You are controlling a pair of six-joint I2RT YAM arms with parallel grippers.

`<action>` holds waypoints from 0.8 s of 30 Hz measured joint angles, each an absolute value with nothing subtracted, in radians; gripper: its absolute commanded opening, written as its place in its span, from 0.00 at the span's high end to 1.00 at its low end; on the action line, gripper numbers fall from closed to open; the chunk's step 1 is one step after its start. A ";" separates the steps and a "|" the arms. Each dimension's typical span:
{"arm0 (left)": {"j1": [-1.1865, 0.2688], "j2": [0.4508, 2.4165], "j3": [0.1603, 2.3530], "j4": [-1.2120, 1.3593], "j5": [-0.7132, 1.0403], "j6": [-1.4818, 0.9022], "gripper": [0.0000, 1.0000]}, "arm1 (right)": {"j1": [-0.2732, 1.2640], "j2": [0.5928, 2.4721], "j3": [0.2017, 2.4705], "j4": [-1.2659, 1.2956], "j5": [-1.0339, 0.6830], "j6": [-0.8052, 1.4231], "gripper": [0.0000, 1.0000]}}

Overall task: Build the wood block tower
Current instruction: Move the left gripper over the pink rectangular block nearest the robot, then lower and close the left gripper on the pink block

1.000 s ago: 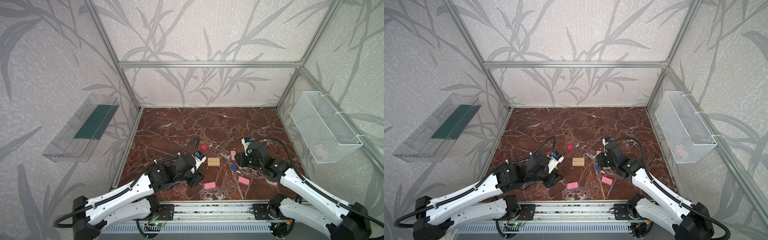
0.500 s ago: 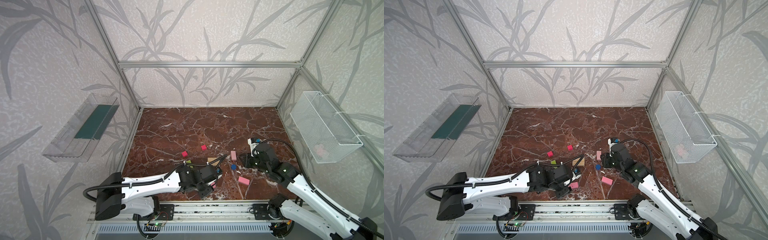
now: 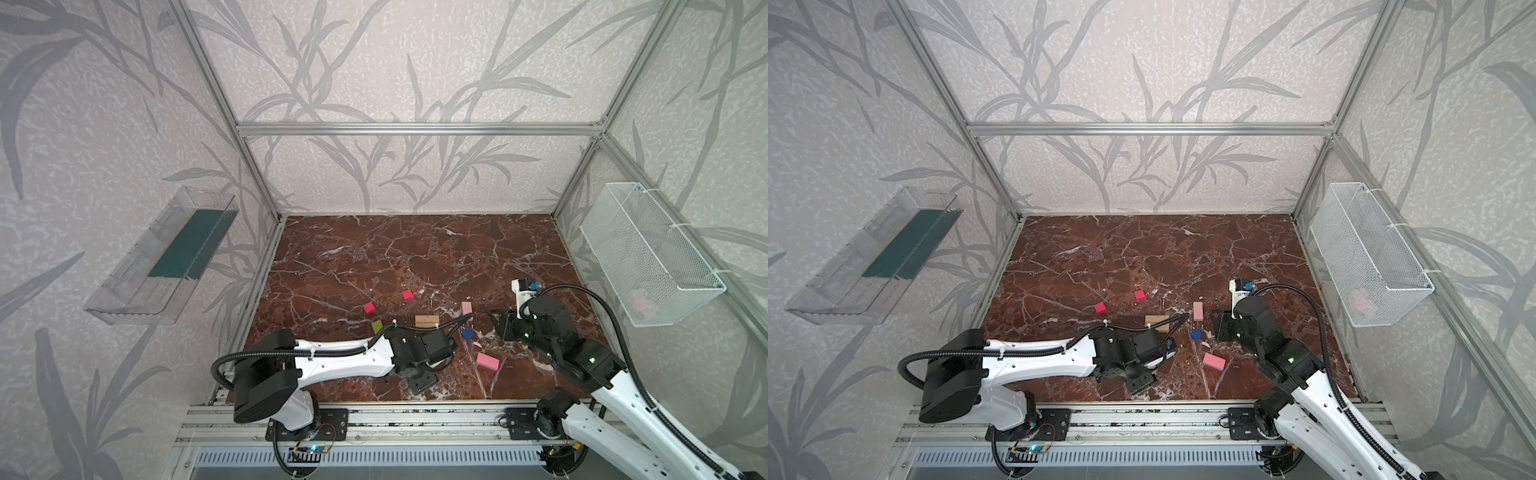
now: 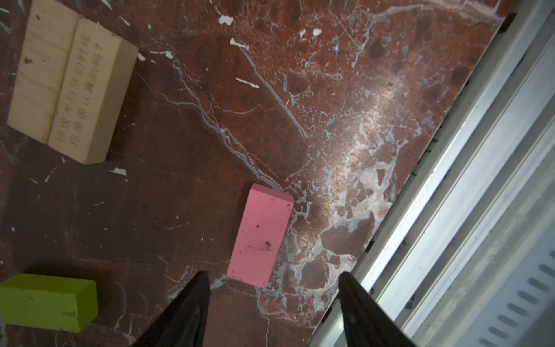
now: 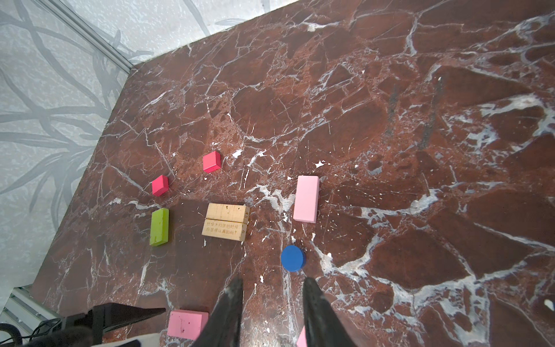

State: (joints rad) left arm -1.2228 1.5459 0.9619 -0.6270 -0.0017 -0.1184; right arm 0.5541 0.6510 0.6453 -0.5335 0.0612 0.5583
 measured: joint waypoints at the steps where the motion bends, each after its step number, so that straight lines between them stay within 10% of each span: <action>1: -1.222 1.556 0.962 -0.627 -0.006 -0.115 0.32 | 0.553 0.648 0.645 -0.537 0.062 0.556 0.64; 24: -1.131 1.650 0.960 -0.566 0.042 -0.078 0.37 | 0.540 0.623 0.624 -0.551 0.063 0.549 0.63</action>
State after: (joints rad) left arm -1.1309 1.6501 0.9600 -0.5659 0.0422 -0.0784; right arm 0.5396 0.6228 0.6235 -0.5510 0.0628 0.5488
